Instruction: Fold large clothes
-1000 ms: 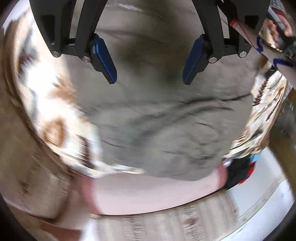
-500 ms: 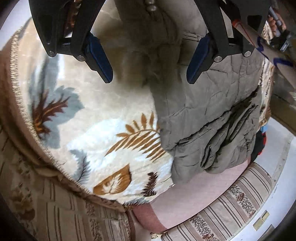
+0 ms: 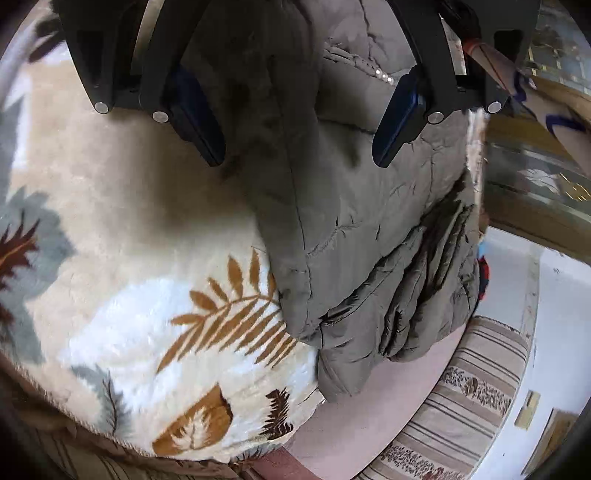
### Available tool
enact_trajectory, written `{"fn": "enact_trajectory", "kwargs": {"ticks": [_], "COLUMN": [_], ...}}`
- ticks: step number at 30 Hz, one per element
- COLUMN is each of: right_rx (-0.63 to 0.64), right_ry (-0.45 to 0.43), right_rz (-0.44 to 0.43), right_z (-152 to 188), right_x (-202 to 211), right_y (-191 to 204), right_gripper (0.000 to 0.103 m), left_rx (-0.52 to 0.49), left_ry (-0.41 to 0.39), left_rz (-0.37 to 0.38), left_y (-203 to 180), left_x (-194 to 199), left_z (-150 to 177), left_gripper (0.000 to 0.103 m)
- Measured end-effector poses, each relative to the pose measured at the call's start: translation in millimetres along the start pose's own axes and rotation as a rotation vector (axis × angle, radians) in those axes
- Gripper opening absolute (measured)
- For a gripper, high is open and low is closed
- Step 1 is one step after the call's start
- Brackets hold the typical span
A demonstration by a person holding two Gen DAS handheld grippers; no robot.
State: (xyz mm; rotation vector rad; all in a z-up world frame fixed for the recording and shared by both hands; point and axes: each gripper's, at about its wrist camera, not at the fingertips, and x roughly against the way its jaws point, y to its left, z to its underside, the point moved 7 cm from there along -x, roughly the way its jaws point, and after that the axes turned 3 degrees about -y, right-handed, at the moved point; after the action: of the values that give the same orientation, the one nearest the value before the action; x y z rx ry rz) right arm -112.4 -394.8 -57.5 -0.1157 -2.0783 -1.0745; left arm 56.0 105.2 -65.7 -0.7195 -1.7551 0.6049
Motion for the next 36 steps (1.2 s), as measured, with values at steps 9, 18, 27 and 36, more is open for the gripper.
{"fn": "enact_trajectory", "kwargs": {"ticks": [9,18,27,36], "right_rx": [-0.071,-0.036,-0.038,0.019], "right_ry": [0.075,0.136,0.181,0.222], "right_rz": [-0.181,-0.261,-0.37,-0.31], "right_z": [28.8,69.2,108.8,140.3], "right_x": [11.6,28.7,28.5,13.9], "right_y": [-0.4,-1.4,3.1,19.4], "right_gripper": [0.086,0.081,0.081,0.07], "left_rx": [0.095,0.077,-0.02,-0.033], "left_ry": [0.006,0.034,0.087,0.044], "left_rz": [0.174,0.256,0.201,0.104], "left_y": [-6.6,-16.3,-33.3,-40.3], "left_x": [20.9,19.8,4.7,0.9], "left_z": [53.4,84.5,103.2,107.6], "left_gripper": [0.079,0.079,0.079,0.079]}}
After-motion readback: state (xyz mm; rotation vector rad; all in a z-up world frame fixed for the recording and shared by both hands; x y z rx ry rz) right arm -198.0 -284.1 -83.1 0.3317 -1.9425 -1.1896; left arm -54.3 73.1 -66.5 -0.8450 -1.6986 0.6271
